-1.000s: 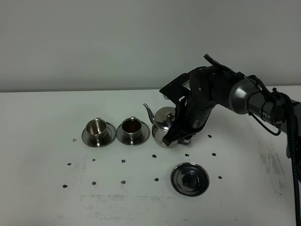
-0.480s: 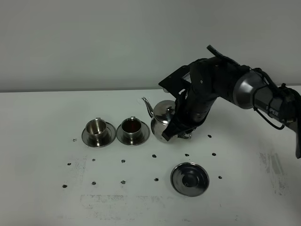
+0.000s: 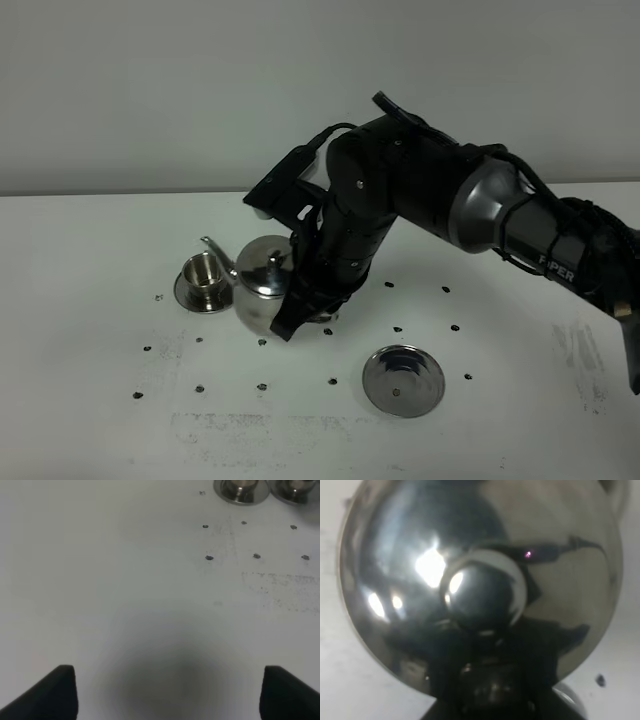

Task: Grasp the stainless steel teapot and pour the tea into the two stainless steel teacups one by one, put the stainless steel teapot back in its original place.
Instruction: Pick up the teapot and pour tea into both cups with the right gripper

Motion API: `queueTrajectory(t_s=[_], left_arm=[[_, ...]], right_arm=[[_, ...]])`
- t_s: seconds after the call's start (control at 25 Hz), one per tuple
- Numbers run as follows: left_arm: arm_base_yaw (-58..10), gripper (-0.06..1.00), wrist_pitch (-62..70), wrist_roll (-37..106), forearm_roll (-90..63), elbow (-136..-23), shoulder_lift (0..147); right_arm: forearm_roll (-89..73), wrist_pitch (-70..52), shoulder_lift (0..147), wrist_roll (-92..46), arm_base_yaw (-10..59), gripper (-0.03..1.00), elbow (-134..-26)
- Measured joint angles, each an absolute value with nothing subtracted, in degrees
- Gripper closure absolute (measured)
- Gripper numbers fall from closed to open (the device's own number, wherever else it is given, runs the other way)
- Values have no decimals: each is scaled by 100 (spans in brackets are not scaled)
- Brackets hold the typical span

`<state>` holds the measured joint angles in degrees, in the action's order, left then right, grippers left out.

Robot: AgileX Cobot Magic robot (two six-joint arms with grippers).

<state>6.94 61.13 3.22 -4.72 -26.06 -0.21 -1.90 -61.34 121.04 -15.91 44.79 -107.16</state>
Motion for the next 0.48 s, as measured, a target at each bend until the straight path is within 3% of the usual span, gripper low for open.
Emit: queueTrajectory(t_s=[0.48], left_arm=[[694, 22, 6113, 322, -472, -2606, -21]], right_arm=[[-1640, -6171, 12657, -1638, 4628, 79, -11654]])
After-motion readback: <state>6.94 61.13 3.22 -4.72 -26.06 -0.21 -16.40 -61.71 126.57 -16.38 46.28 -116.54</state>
